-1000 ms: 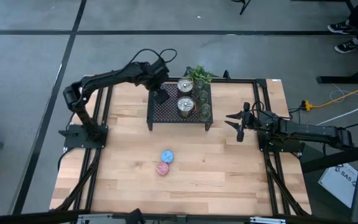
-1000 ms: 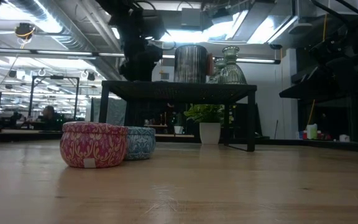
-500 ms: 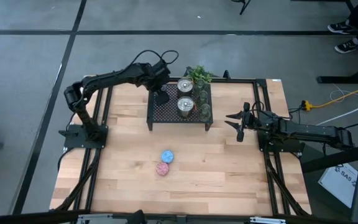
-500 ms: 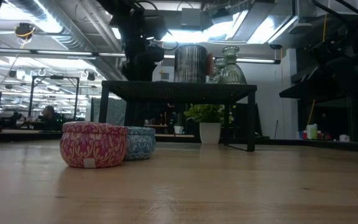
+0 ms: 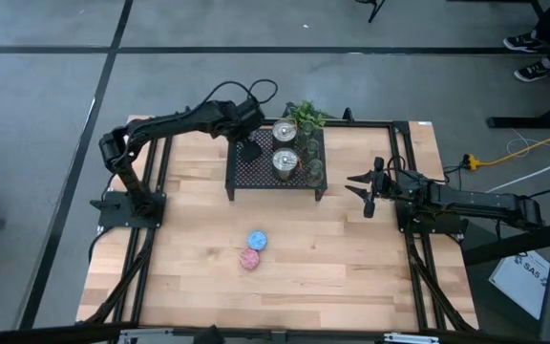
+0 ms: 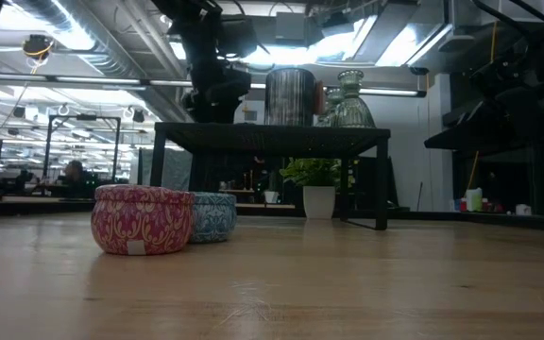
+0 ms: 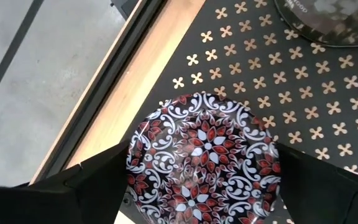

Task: Pick & Place candle stick holders
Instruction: Put the red patterned scented candle on the shelf, then put the blue patterned scented candle aligned with the red patterned scented candle on the shelf

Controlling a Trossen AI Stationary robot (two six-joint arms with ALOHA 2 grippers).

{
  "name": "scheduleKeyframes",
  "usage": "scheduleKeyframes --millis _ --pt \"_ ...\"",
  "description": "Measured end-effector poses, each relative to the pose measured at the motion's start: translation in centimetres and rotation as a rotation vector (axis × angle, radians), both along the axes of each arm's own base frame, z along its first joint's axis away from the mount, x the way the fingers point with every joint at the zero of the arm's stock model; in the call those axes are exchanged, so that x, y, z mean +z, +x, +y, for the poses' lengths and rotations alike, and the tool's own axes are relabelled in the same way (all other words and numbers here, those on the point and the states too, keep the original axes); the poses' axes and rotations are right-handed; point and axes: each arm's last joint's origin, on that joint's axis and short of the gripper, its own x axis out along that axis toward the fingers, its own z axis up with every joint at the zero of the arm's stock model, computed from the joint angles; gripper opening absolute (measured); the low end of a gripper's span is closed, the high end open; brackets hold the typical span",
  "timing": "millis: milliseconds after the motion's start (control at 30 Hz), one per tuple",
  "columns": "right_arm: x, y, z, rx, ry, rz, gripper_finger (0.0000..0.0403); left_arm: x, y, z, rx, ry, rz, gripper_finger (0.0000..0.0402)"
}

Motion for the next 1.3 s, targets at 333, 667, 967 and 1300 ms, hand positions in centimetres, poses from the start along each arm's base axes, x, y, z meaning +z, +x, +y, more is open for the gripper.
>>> scheduleKeyframes --millis 333,667,967,1300 --pt "0.0 0.0 0.0 0.000 0.000 0.000 0.0128 2.1 -1.0 -0.5 -0.003 0.038 -0.066 0.0358" --pt "0.0 0.0 0.0 0.000 0.000 0.000 0.0128 6.3 -2.8 -3.4 -0.060 0.095 -0.186 0.0358" --pt "0.0 0.0 0.0 0.000 0.000 0.000 0.0128 7.0 -2.3 -9.5 -0.272 0.068 -0.160 0.0358" --pt "0.0 0.0 0.0 0.000 0.000 0.000 0.0128 7.0 -1.6 -19.5 -0.485 -0.030 -0.203 0.0358"
